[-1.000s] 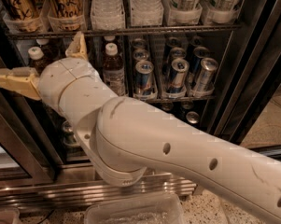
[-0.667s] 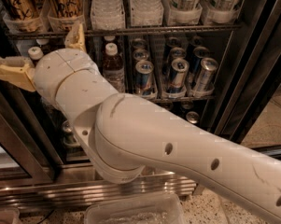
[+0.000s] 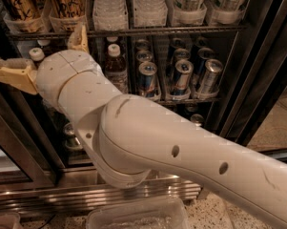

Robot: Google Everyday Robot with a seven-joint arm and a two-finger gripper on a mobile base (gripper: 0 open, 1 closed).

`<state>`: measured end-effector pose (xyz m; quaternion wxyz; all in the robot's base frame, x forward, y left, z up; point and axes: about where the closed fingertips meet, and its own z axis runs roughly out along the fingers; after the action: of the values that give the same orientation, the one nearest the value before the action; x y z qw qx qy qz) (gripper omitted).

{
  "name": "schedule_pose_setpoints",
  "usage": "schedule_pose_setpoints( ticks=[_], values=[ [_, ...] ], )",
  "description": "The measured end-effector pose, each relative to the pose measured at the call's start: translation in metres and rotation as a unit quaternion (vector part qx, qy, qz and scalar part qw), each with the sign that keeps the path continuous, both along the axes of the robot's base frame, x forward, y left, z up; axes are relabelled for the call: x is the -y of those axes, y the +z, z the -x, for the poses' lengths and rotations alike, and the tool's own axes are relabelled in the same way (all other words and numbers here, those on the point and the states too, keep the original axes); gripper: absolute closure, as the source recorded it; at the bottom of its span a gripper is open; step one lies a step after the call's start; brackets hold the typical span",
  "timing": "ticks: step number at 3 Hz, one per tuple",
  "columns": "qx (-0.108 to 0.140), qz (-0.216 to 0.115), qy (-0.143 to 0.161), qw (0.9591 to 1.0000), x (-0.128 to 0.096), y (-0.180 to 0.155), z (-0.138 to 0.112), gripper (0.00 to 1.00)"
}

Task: Pick orange can from top shelf of fridge

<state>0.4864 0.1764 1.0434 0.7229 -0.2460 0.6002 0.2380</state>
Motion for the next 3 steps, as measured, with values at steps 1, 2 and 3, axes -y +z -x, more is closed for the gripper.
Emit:
schedule_pose_setpoints(
  ticks=[1,2,3],
  values=[
    [-0.011,0.010,0.003,0.9999,0.0066,0.0001,-0.0040,0.00],
    [-0.018,0.031,0.023,0.9991,0.0056,0.0025,-0.0104,0.00],
    [-0.018,0.031,0.023,0.9991,0.0056,0.0025,-0.0104,0.00]
  ],
)
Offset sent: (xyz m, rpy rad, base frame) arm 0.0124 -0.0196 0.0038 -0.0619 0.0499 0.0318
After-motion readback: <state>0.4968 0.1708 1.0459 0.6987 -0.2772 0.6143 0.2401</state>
